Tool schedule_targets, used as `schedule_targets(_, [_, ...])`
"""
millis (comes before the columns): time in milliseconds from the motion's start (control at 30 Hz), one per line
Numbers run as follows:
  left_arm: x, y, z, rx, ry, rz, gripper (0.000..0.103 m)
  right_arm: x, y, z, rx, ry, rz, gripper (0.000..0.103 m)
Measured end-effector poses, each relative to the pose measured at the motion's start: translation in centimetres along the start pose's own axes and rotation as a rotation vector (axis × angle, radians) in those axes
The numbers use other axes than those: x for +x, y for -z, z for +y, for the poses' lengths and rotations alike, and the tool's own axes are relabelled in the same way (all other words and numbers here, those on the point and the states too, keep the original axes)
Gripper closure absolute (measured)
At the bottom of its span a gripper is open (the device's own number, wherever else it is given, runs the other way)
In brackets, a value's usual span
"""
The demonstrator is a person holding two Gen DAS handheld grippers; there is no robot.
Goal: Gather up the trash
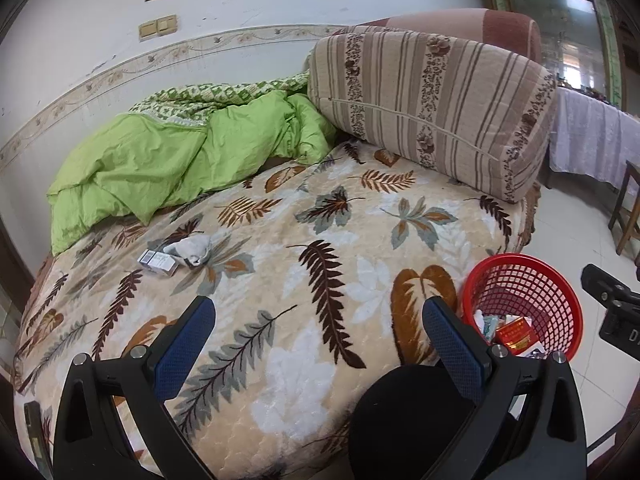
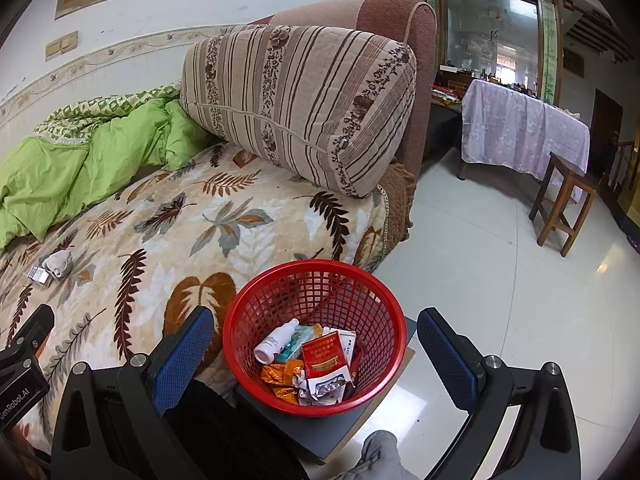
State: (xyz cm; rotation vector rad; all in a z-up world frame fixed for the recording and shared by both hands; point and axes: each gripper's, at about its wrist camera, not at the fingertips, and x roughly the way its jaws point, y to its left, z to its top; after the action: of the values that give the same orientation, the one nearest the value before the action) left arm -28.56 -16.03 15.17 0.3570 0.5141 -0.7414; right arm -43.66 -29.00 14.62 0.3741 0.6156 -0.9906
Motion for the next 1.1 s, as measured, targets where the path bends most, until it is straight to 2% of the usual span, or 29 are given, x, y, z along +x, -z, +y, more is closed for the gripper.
schedule_targets(233, [-0.23,0.04,-0.54,0.037,0.021,-0.005,0.0,-0.18,-0.01,0.27,-0.009,-0.003,0.002,0.001])
schedule_targets(1100, [0.09,0.15,-0.88,0.057,0.028,0.006,0.0,0.21,0.11,0.1,-0.006,-0.002,0.024,0.001])
